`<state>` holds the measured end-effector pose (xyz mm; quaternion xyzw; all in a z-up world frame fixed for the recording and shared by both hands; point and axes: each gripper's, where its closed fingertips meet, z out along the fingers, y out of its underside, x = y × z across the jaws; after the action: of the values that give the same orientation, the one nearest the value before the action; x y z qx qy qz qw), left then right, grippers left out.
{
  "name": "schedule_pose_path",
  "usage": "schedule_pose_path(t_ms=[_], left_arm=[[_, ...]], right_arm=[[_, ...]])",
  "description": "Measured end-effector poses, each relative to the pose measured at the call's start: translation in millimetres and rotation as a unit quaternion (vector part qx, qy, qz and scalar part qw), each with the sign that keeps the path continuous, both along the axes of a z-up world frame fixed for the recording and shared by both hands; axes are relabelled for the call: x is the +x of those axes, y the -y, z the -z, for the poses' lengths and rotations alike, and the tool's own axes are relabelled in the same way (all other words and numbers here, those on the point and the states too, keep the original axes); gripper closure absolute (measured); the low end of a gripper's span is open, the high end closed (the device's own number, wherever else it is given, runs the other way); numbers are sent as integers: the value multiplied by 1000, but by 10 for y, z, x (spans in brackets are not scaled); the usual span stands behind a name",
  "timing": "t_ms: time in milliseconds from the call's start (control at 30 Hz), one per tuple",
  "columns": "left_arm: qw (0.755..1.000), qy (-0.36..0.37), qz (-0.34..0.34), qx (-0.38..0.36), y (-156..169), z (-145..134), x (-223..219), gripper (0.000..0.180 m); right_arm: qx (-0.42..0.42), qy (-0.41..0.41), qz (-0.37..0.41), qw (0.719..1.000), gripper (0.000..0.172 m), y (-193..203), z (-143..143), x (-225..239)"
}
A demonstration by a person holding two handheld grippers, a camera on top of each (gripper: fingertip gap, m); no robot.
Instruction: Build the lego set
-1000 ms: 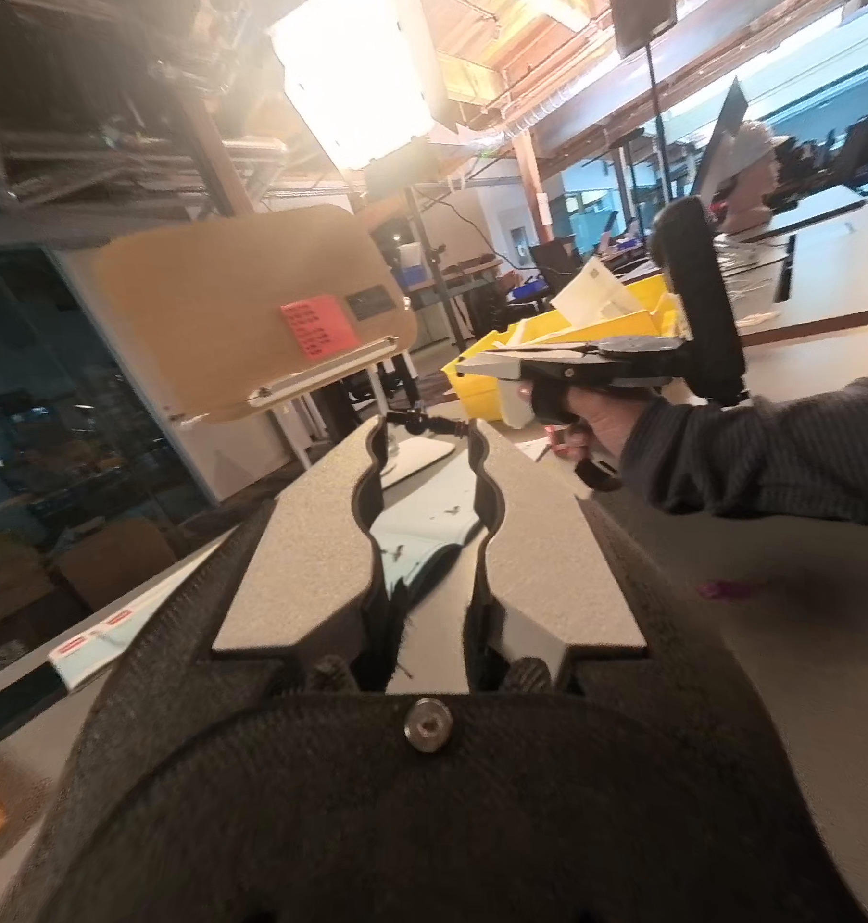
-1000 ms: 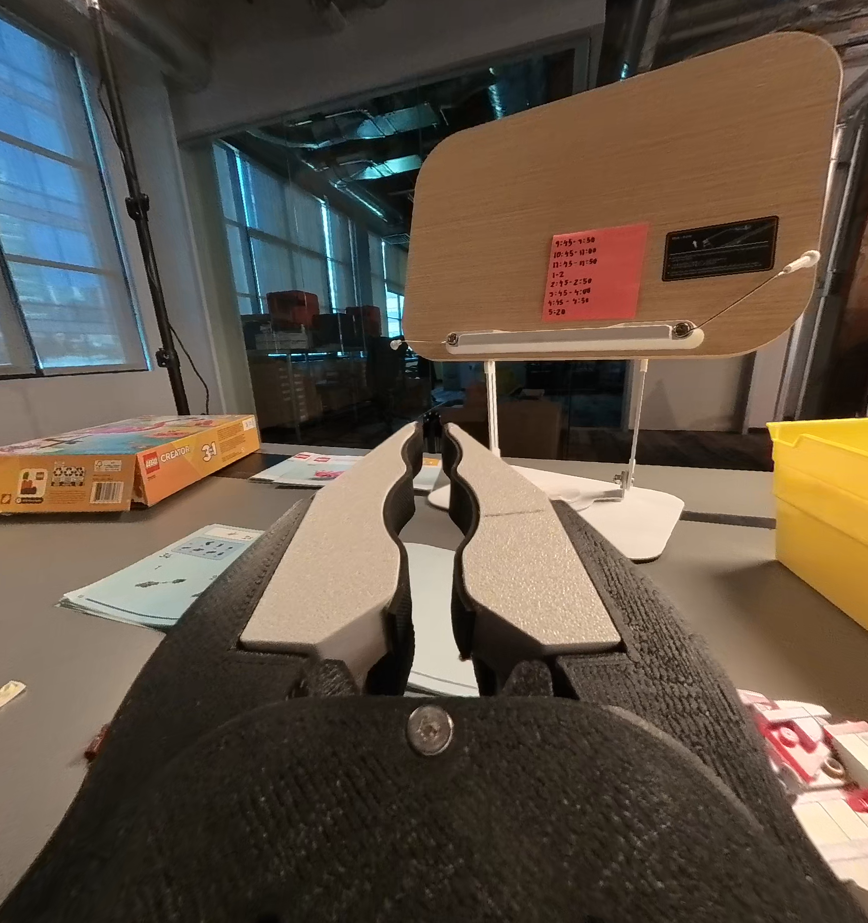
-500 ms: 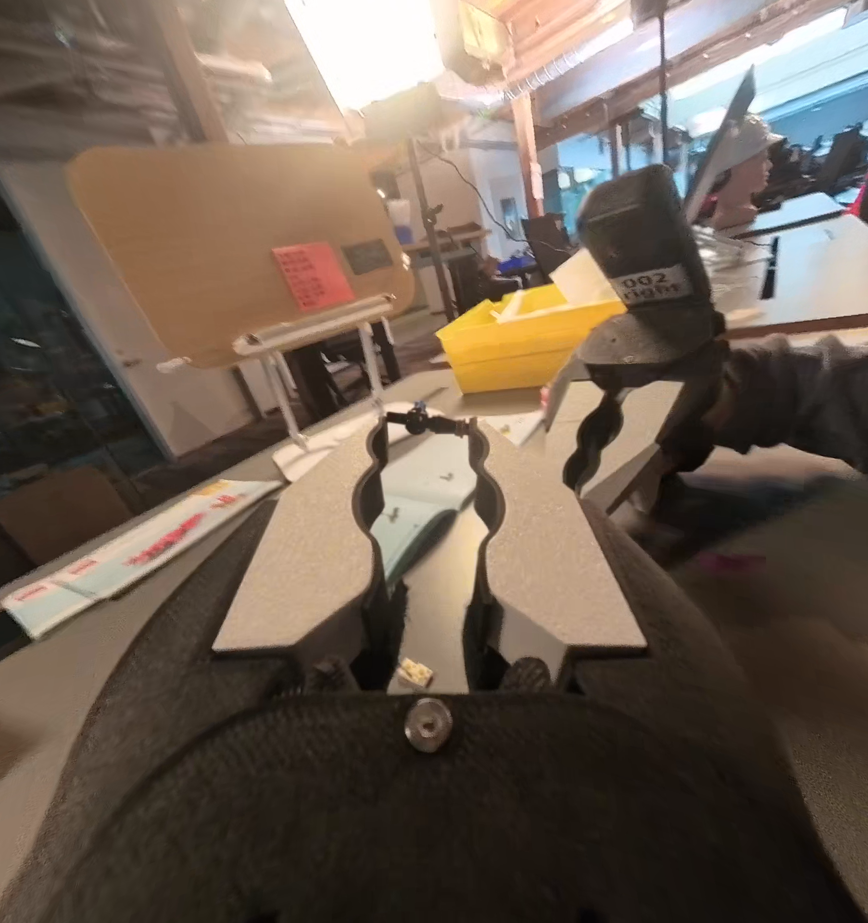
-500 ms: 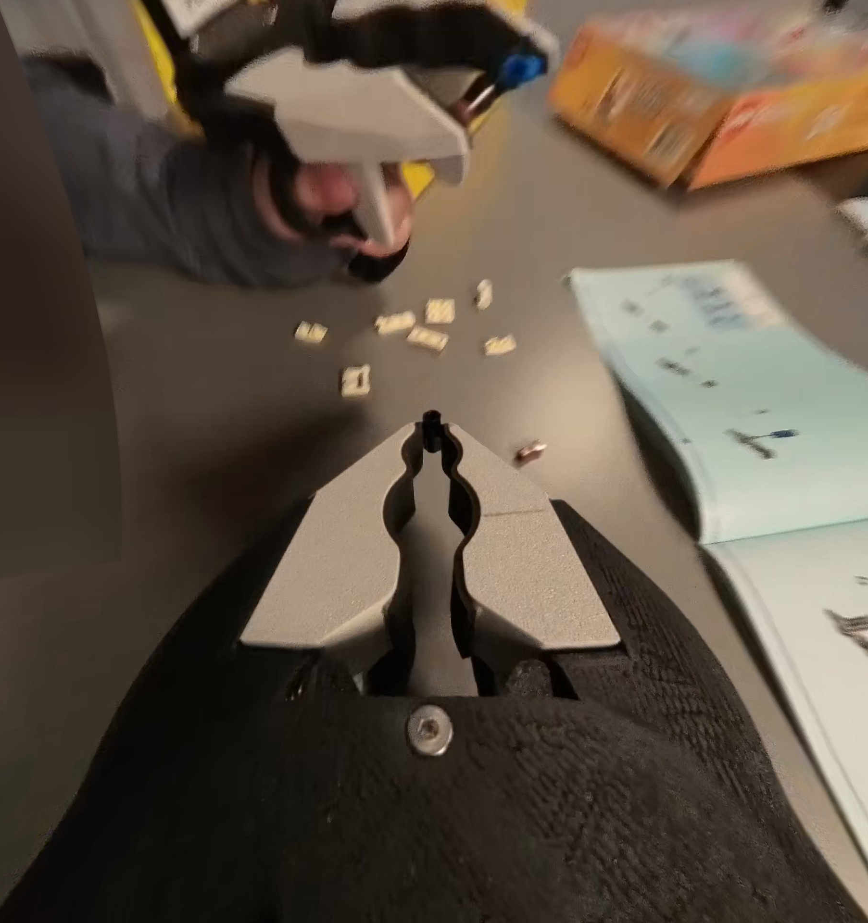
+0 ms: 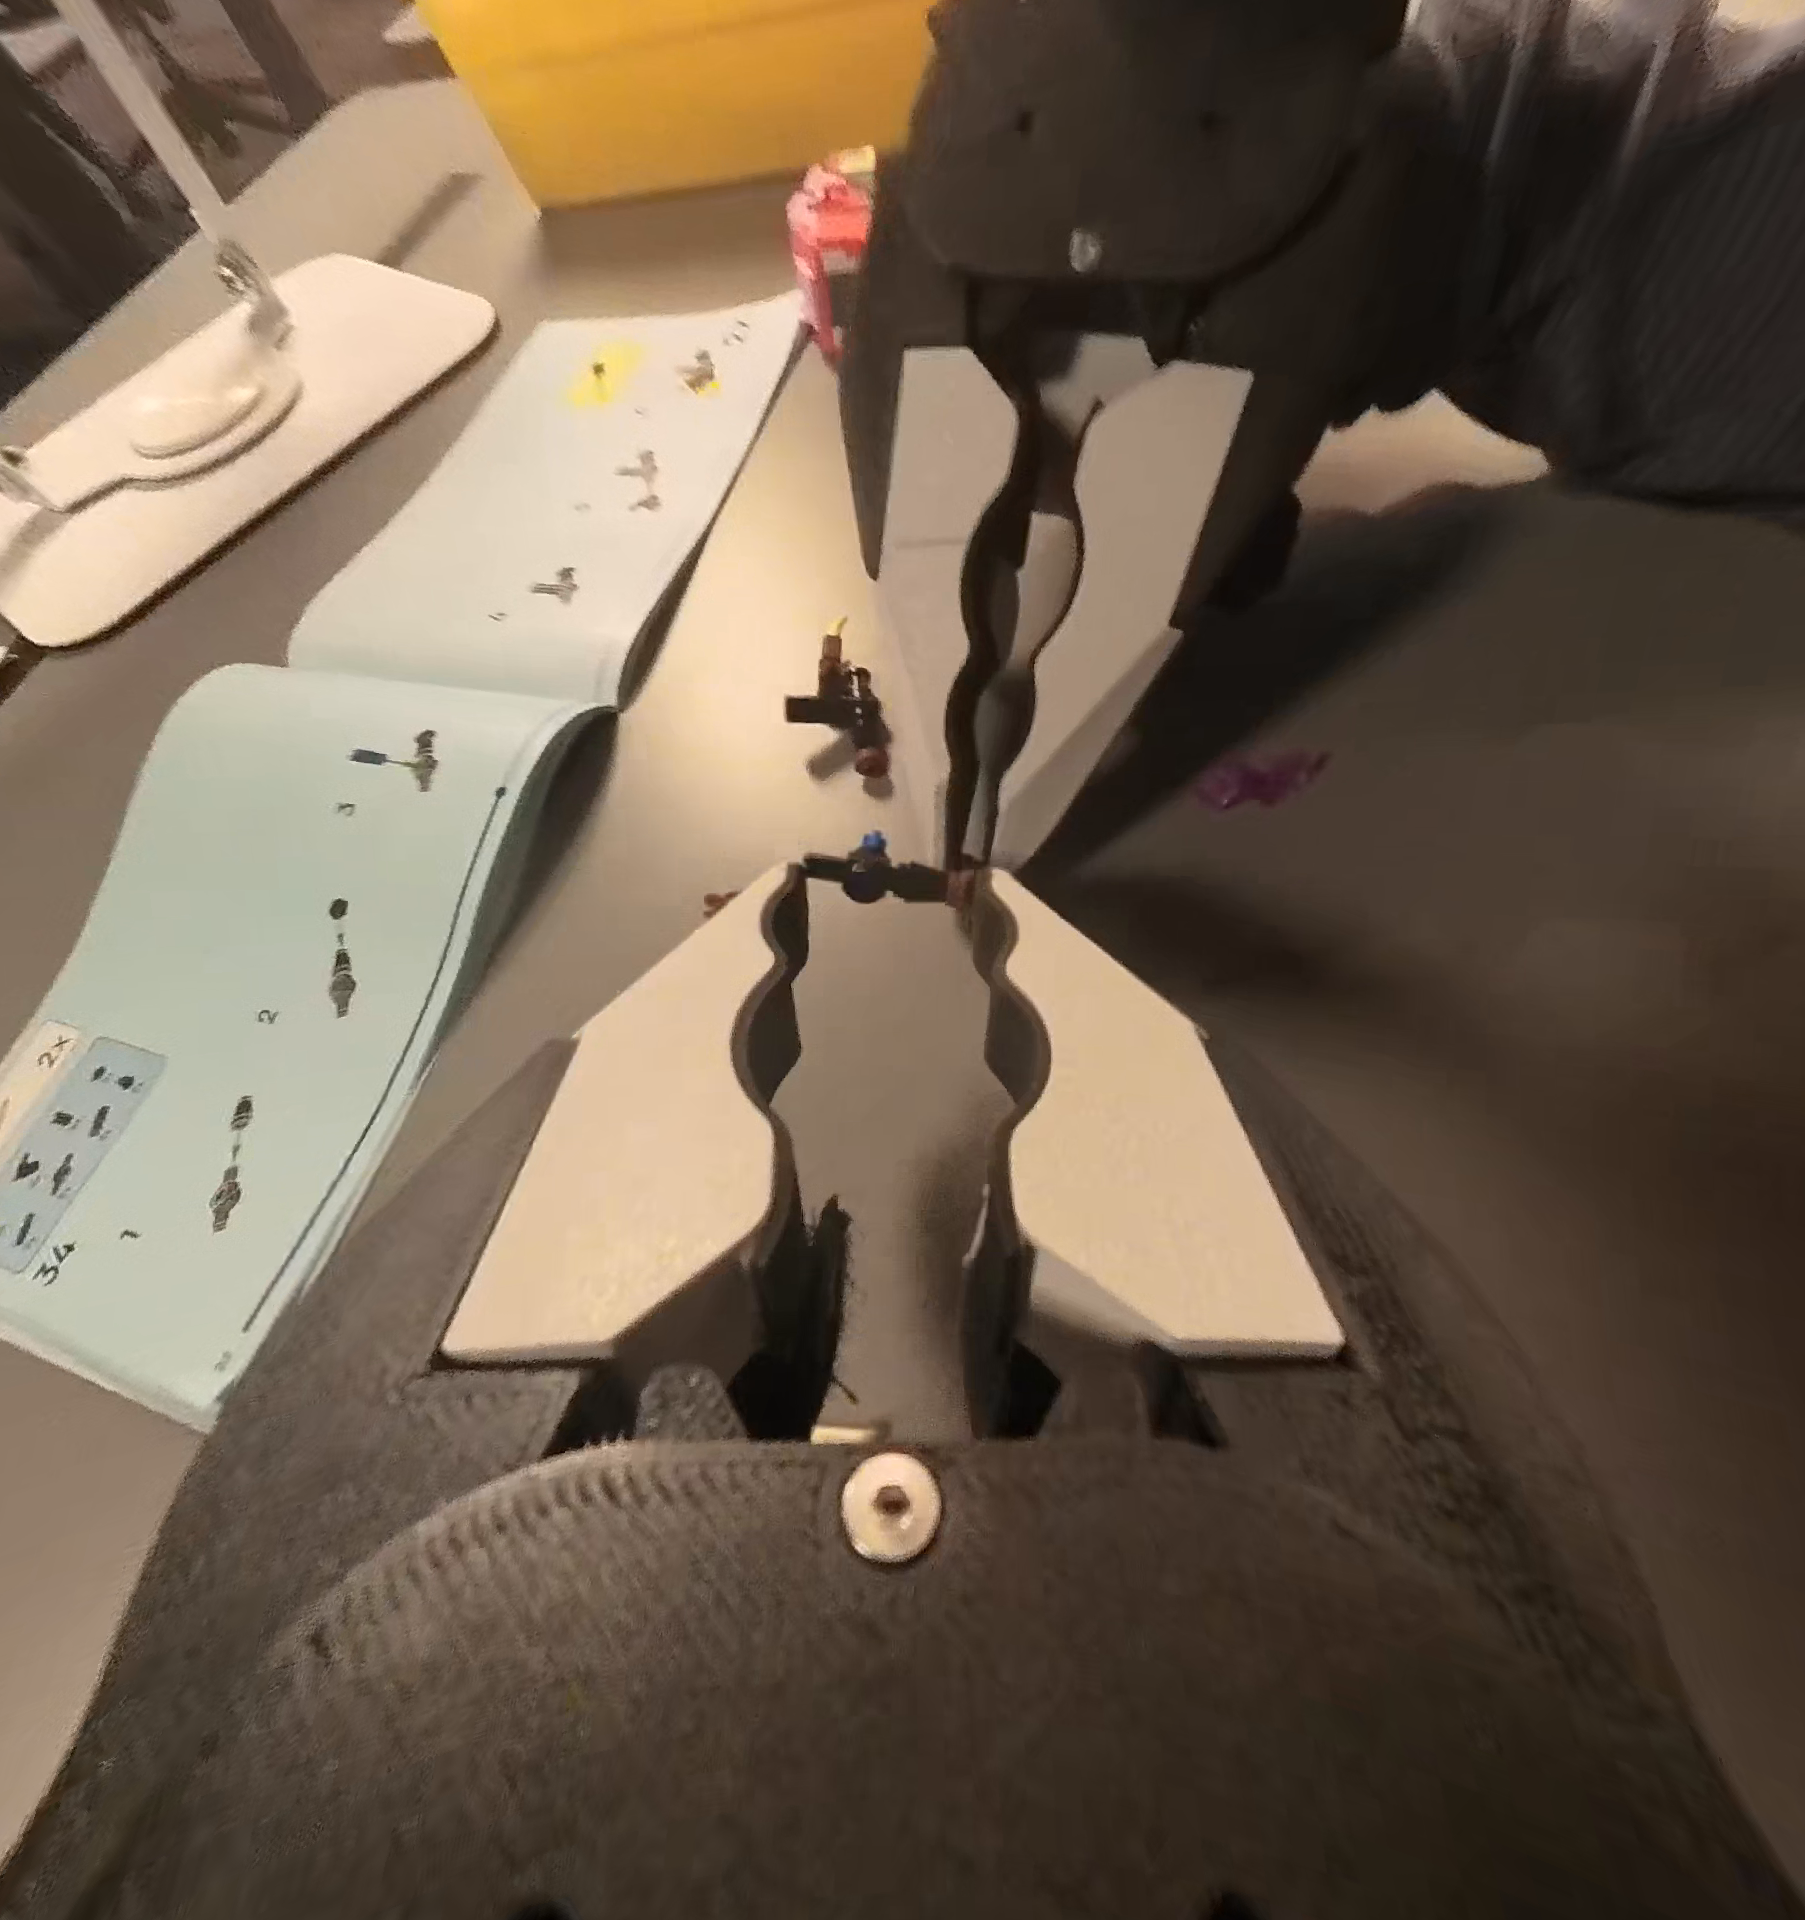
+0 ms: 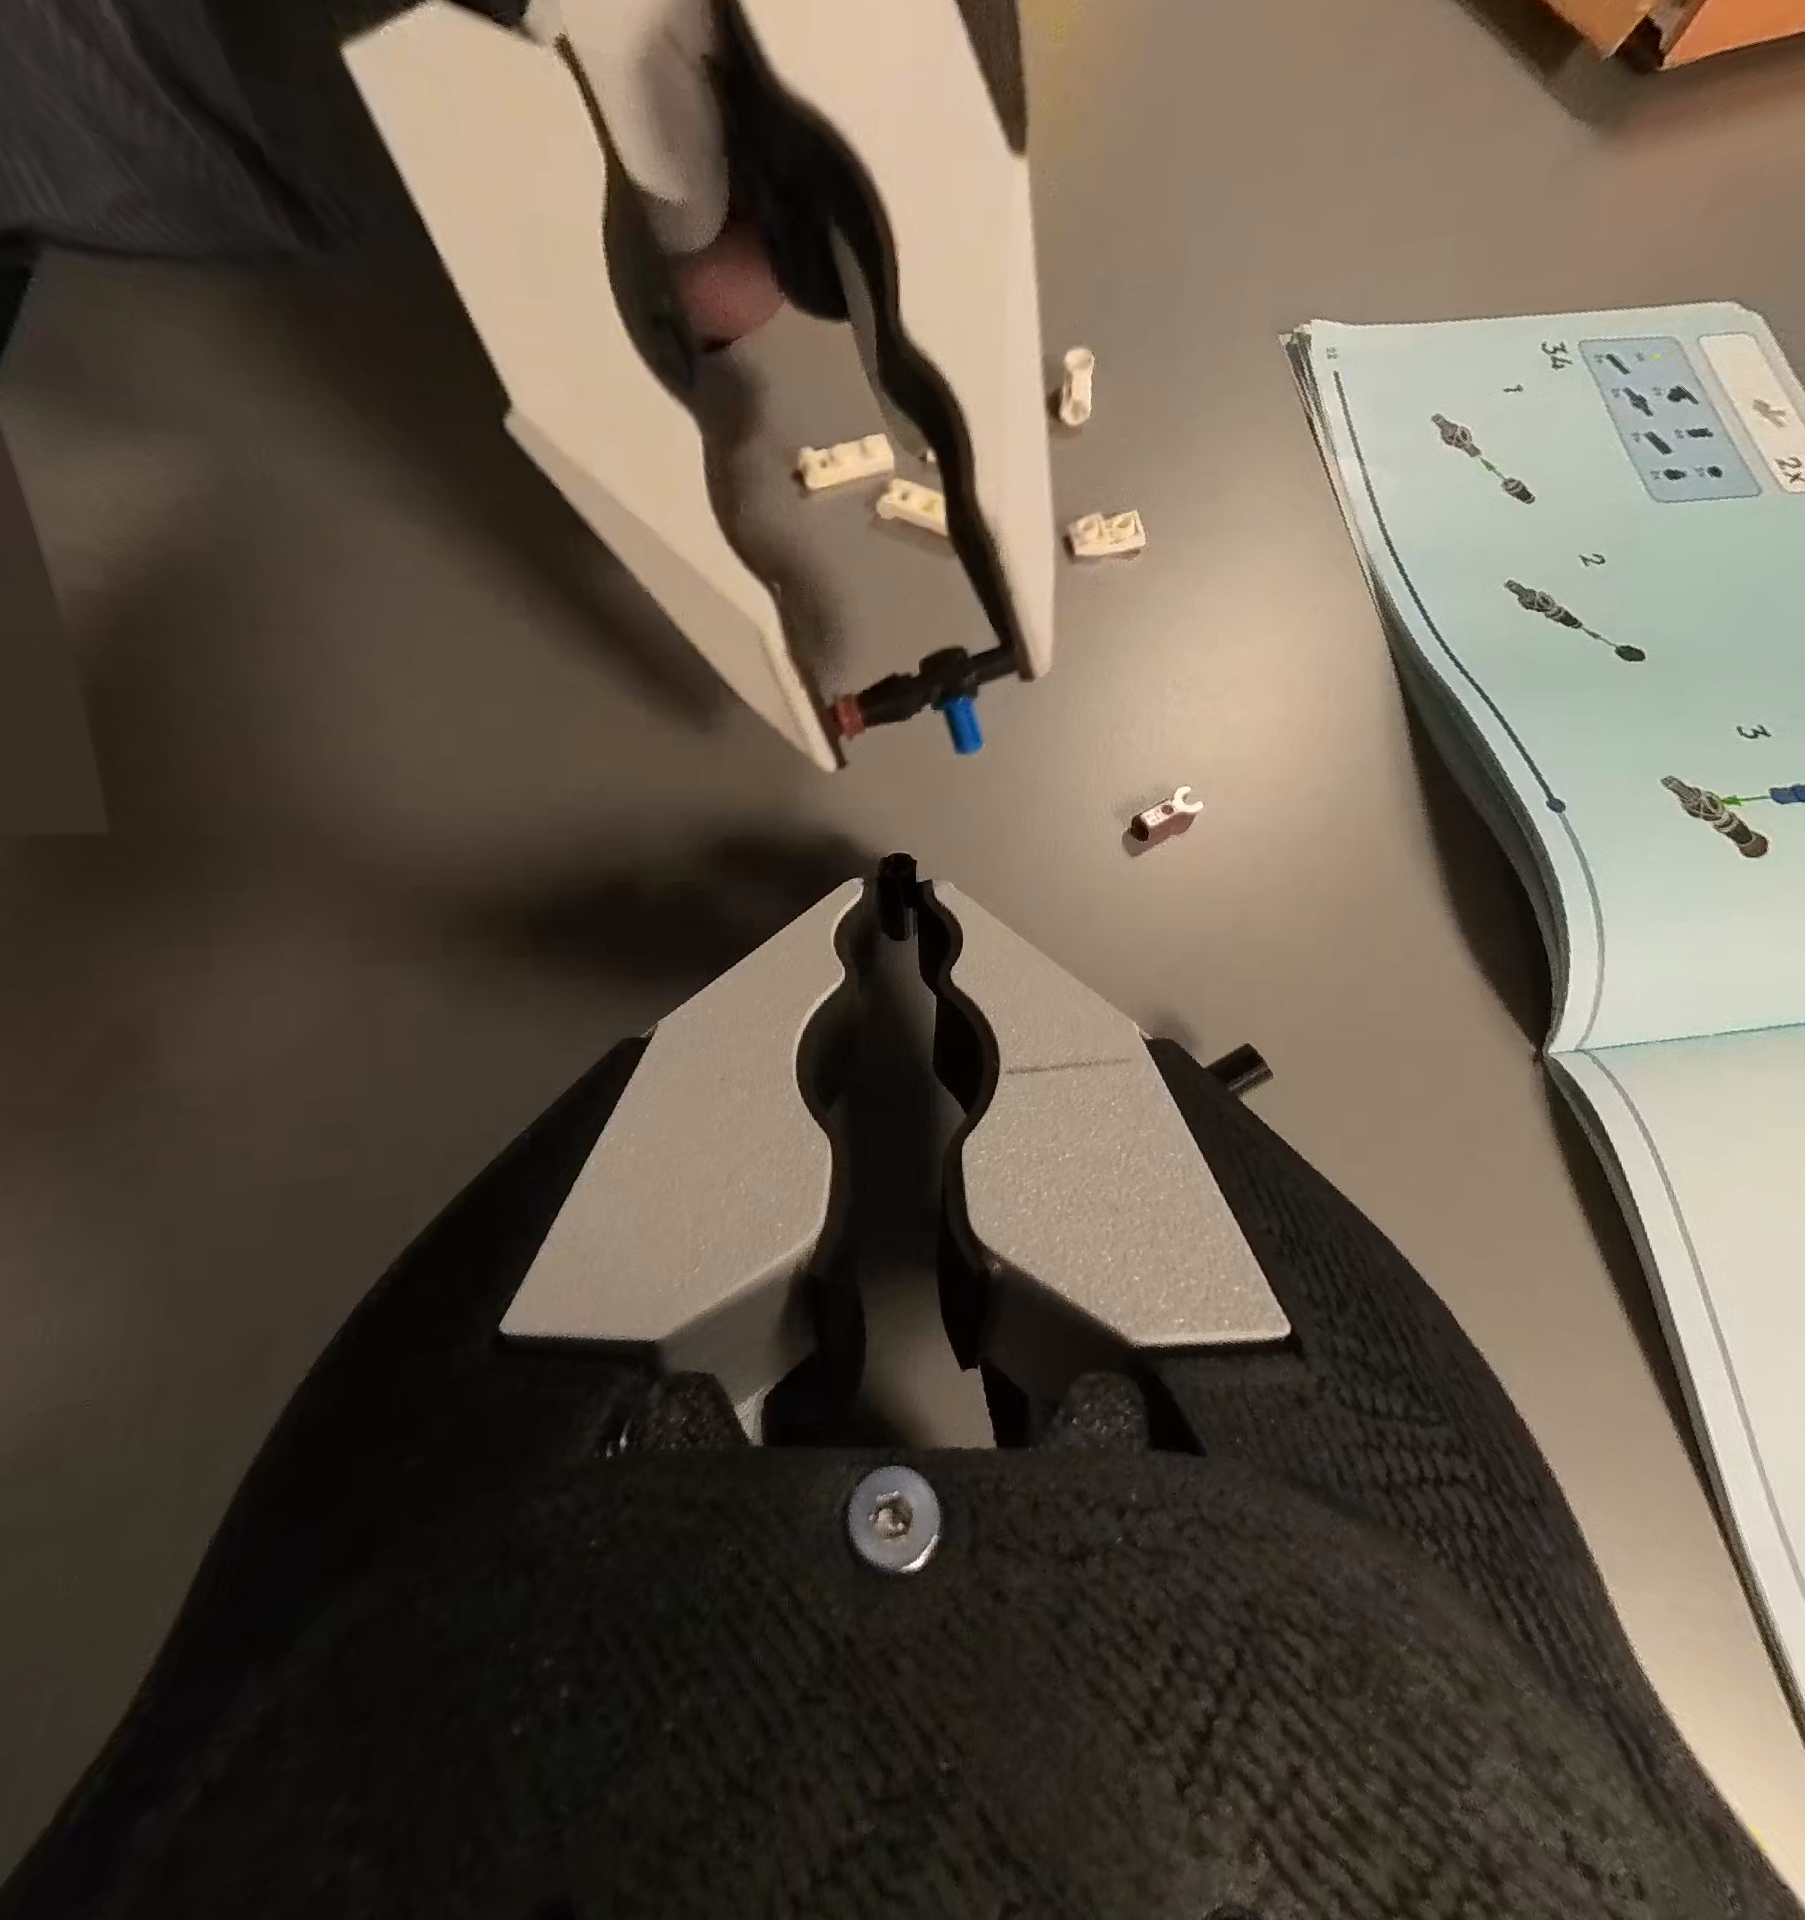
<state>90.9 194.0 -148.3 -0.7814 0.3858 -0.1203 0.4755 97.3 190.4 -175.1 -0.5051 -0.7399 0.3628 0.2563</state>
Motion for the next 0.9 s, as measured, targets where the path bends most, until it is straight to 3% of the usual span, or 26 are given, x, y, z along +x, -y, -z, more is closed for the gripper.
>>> schedule_pose_path(t_ms=[267, 633, 900], left_arm=[[1000, -6, -16, 4, -38, 63, 35, 150], [996, 76, -48, -12, -109, -45, -82, 150], [994, 89, -54, -22, -124, -47, -111, 150]], right_arm=[[-14, 21, 12, 1000, 166, -27, 45, 47], [-30, 27, 8, 999, 157, 7, 38, 64], [22, 88, 45, 995, 145, -50, 42, 155]])
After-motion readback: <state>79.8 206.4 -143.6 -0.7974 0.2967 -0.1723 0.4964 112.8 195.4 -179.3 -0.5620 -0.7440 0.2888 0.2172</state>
